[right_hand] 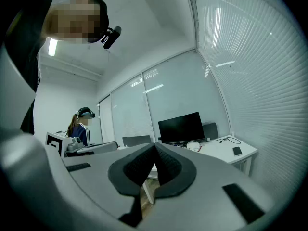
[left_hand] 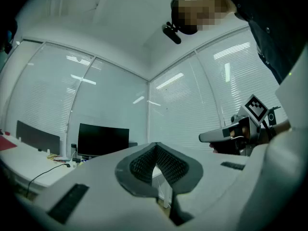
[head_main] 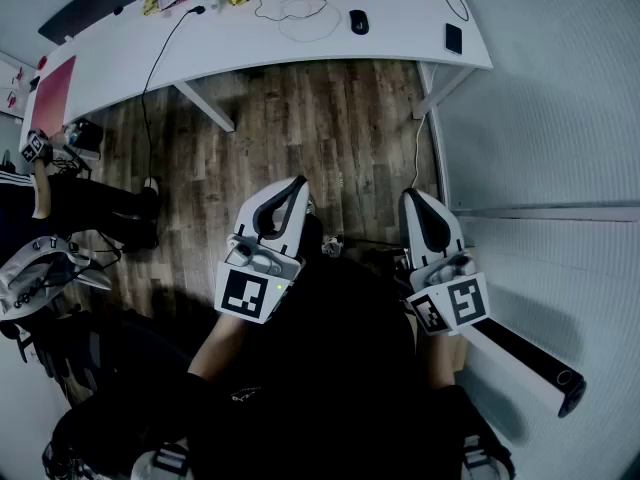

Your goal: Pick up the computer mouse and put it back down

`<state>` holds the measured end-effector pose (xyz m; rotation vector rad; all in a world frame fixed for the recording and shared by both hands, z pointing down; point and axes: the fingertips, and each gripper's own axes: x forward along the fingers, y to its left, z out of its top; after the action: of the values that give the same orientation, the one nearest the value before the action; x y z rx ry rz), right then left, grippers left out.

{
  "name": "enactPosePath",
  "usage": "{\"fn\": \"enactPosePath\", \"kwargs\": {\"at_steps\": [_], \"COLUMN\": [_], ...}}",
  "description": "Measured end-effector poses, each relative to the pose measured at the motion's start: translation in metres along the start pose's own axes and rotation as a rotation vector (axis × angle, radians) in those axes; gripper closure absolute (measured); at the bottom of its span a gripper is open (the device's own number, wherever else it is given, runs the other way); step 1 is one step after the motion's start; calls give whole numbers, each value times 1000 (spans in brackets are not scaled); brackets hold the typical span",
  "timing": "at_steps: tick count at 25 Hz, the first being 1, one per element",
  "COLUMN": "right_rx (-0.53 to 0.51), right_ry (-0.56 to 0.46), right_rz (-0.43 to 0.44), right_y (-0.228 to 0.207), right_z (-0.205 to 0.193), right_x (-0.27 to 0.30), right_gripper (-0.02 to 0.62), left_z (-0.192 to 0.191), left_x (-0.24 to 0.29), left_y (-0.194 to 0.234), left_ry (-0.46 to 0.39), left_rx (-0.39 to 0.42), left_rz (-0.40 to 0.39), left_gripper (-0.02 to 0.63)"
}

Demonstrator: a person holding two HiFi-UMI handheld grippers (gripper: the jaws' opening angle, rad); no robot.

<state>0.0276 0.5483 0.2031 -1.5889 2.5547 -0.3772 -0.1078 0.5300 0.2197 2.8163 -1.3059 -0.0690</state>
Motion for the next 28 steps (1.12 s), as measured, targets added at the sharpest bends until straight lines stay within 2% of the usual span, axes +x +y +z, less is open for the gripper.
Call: {"fn": "enactPosePath", "kwargs": {"at_steps": [6, 11, 14, 18, 25, 28], "right_rx": [-16, -18, -18, -23, -17, -7], "right_ry": [5, 39, 38, 28, 24, 16], "right_rz": [8, -9, -13, -10, -64, -62], "right_y": [7, 3, 2, 2, -17, -23], "right_z": [1, -12, -12, -11, -11, -5], "right_x": [-3, -15, -19, -27, -24, -10], "right_gripper": [597, 597, 597, 597, 597, 597], "left_z": [6, 8, 7, 10, 6, 7], "left_x": [-7, -10, -8, -8, 3, 17], "left_y": [4, -9, -16, -23, -17, -11], "left_ry": [-8, -27, -14, -34, -40, -36], "left_rx": [-13, -17, -1, -25, -45, -33], "left_rz": [7, -23, -42, -70, -62, -52], "left_gripper": [604, 604, 604, 604, 604, 604]}}
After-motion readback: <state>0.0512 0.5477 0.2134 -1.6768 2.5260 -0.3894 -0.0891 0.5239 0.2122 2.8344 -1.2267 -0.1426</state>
